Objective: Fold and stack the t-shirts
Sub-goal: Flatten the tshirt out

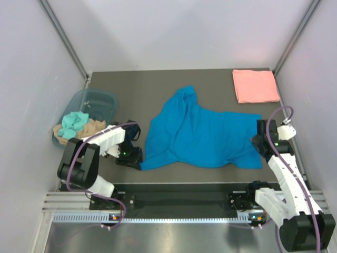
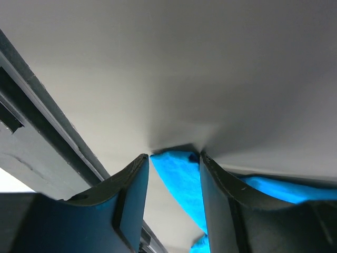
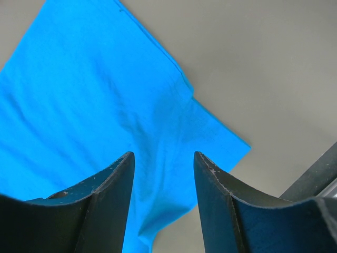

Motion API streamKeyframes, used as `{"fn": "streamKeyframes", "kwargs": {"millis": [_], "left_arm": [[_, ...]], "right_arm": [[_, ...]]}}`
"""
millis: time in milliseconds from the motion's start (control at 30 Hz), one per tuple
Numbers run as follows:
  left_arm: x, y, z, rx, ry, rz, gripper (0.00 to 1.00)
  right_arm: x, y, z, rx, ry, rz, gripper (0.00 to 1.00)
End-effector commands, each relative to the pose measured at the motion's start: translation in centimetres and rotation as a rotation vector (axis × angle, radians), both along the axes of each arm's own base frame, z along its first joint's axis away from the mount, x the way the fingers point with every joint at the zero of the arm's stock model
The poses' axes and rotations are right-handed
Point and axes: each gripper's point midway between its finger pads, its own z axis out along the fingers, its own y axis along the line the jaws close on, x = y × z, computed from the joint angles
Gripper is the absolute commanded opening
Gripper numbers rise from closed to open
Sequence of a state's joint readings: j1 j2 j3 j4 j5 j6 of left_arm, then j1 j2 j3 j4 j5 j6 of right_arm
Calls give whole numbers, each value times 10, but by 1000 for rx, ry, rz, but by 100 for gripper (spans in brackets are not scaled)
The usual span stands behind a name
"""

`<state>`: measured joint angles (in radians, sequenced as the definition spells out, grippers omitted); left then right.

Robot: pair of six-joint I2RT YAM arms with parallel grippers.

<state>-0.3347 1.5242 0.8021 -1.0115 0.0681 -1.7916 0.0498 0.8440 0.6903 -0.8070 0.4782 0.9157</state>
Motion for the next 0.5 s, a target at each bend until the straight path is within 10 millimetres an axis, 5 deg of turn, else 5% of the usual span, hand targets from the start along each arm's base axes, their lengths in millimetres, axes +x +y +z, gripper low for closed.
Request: {"fn": "streamKeyframes", "kwargs": {"millis": [0,200,467], "left_arm": [[-2,0,-7,19,48,78,49],[2,2,-8,46,68,66,43],[4,4,-3,60,57,79,8]], "right_arm": [[11,-8,25,-35,-85,-18,50],[9,-11,25,-53,-79,-16,50],[7,-12,30,-59,-97,-12,50]]}}
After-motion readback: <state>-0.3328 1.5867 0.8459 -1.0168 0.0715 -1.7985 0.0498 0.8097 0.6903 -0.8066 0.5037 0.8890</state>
